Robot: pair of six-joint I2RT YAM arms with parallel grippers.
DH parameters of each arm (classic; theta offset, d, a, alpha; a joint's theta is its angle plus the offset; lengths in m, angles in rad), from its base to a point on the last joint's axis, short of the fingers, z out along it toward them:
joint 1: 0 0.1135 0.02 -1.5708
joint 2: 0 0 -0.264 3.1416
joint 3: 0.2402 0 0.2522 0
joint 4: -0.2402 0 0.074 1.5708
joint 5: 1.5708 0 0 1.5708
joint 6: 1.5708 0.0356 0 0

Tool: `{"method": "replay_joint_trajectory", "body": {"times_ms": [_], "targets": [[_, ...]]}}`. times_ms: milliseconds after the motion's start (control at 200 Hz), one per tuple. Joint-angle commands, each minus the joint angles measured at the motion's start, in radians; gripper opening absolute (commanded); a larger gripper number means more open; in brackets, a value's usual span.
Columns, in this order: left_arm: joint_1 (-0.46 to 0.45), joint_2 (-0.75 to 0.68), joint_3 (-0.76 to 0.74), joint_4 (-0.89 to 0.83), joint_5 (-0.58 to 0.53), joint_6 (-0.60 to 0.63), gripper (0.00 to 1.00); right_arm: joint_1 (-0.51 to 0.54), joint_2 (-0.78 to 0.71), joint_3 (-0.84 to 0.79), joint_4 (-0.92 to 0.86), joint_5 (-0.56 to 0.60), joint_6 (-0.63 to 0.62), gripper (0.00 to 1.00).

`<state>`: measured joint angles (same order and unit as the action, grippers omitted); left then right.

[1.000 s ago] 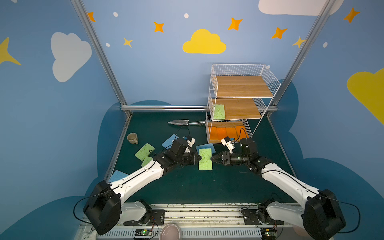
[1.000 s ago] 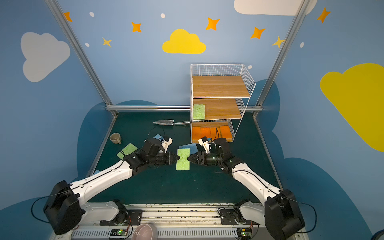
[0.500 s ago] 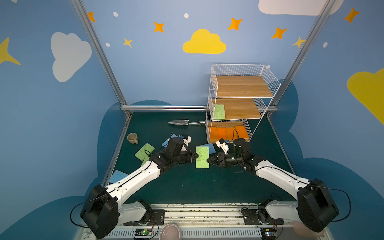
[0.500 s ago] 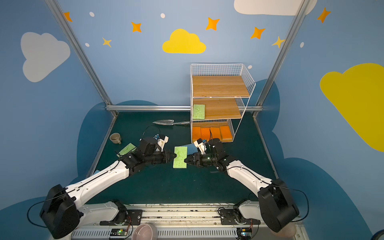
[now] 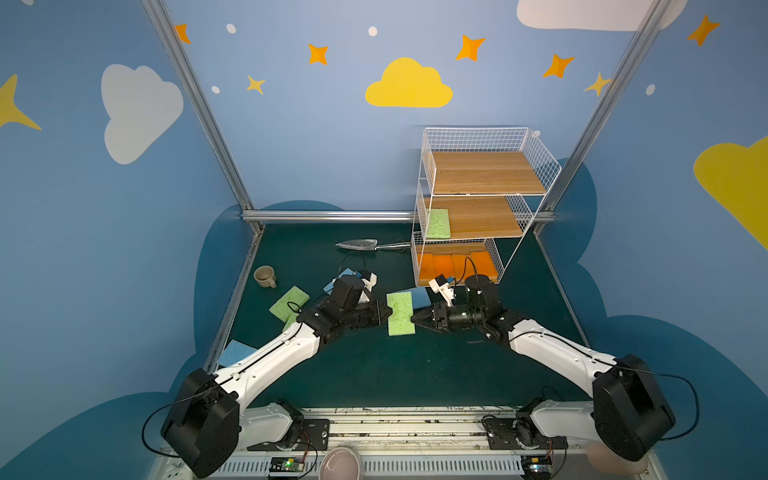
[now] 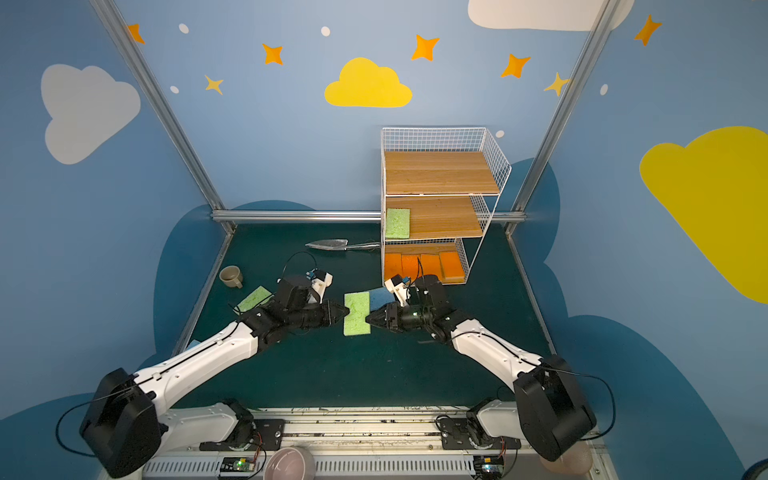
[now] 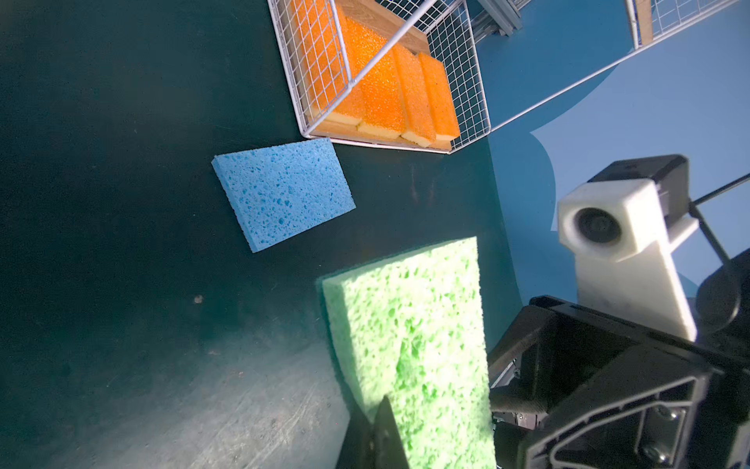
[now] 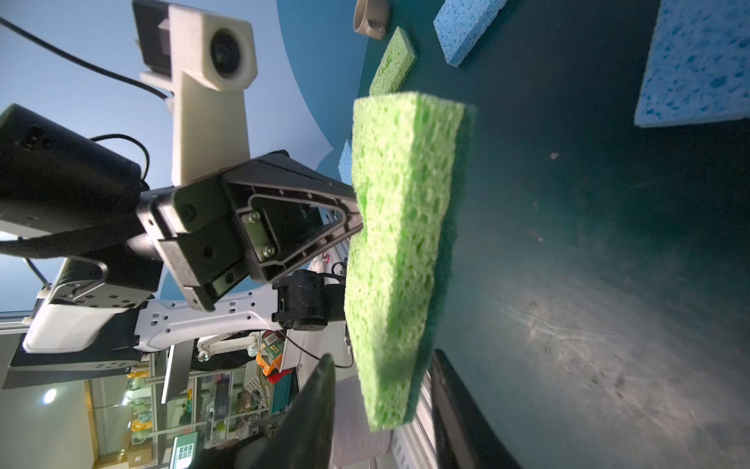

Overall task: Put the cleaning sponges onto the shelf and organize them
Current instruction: 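Carry the green sponge toward the middle shelf with the right gripper while the left retracts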

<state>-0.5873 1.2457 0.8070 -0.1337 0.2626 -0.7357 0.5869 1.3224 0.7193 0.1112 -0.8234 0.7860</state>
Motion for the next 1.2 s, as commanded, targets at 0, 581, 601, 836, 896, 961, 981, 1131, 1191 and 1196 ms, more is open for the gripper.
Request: {"method": "replay_joint_trajectory", "body": {"times_ms": [0, 581, 601, 836, 896, 961, 981, 1131, 1191, 1196], "targets": [[0.007, 0.003, -0.003, 0.037, 0.016, -0.013, 0.03, 0.007, 0.015, 0.019, 0.031, -0.017, 0.009, 0.39], [0.016, 0.018, 0.003, 0.061, 0.026, -0.028, 0.03, 0.014, 0.043, 0.02, 0.087, -0.022, 0.045, 0.25], [0.016, 0.018, 0.004, 0.062, 0.026, -0.028, 0.03, 0.016, 0.044, 0.02, 0.087, -0.023, 0.046, 0.24], [0.017, 0.02, 0.005, 0.059, 0.03, -0.028, 0.24, 0.013, 0.033, 0.033, 0.069, -0.012, 0.043, 0.13], [0.019, 0.012, 0.005, 0.053, 0.027, -0.024, 0.58, 0.007, 0.023, 0.041, 0.052, -0.007, 0.037, 0.11], [0.018, 0.001, 0.007, 0.037, 0.016, -0.013, 0.79, -0.007, 0.006, 0.046, 0.032, -0.003, 0.031, 0.09], [0.018, -0.003, 0.006, 0.032, 0.012, -0.009, 0.84, -0.013, 0.001, 0.048, 0.025, -0.003, 0.029, 0.09], [0.023, -0.05, -0.009, -0.014, -0.023, 0.026, 0.99, -0.083, -0.054, 0.071, -0.061, -0.032, -0.006, 0.09], [0.03, -0.07, -0.026, -0.021, -0.022, 0.032, 0.99, -0.125, -0.078, 0.089, -0.113, -0.049, -0.03, 0.09], [0.031, -0.071, -0.028, -0.021, -0.023, 0.033, 0.99, -0.129, -0.08, 0.091, -0.117, -0.051, -0.032, 0.09]]}}
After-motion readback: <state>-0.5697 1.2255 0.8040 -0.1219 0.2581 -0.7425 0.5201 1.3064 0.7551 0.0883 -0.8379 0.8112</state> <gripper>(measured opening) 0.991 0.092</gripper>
